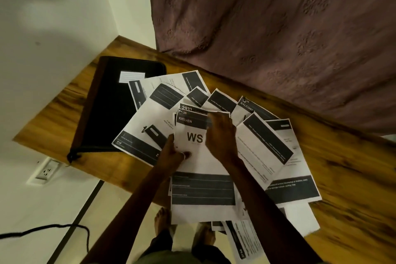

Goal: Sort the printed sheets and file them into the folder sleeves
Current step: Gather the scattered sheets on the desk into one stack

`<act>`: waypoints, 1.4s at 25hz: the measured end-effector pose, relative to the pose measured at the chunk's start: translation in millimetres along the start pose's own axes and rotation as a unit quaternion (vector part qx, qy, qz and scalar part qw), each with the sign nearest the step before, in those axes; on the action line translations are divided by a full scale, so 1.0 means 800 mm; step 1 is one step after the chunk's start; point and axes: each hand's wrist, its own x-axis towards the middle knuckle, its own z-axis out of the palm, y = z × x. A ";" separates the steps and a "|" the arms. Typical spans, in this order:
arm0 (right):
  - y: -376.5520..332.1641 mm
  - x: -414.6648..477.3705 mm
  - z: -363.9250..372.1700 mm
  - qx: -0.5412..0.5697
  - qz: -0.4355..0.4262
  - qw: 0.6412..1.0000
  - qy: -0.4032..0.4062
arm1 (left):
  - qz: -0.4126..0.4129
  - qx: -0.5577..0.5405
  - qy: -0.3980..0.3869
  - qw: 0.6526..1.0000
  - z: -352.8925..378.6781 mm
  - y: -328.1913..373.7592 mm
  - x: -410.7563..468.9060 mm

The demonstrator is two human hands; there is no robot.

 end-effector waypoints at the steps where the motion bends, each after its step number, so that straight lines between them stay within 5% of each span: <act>1: 0.013 -0.001 -0.004 0.037 0.040 0.998 0.030 | 0.021 0.009 0.006 1.000 0.001 0.005 -0.001; 5: 0.086 -0.026 -0.037 0.052 0.297 0.951 0.070 | 0.071 0.048 0.035 0.996 -0.012 0.015 0.009; 7: 0.123 -0.061 -0.053 0.044 0.499 0.865 0.015 | 0.078 0.065 0.035 0.994 -0.018 0.015 0.017; 10: 0.126 -0.100 -0.058 0.103 0.599 0.793 -0.044 | 0.069 0.080 0.039 0.994 -0.023 0.011 0.027; 17: 0.134 -0.104 -0.048 0.248 0.597 0.757 0.096 | 0.066 0.083 0.043 0.993 -0.022 0.000 0.031; 21: 0.169 -0.112 -0.082 0.235 0.490 0.836 0.079 | 0.036 0.005 0.044 0.998 -0.035 0.005 0.027; 25: 0.212 -0.114 -0.134 0.214 0.420 0.858 0.205 | 0.031 -0.018 0.076 0.996 -0.052 0.014 0.027; 27: 0.209 -0.115 -0.168 0.293 0.397 0.831 0.258 | 0.033 -0.014 0.081 0.996 -0.055 0.016 0.027; 31: 0.149 -0.121 -0.200 0.534 0.358 0.705 0.301 | 0.039 -0.032 0.089 0.995 -0.041 0.017 0.024; 35: 0.066 -0.155 -0.142 0.643 0.401 0.618 0.210 | 0.010 -0.100 0.101 0.990 -0.020 0.008 0.014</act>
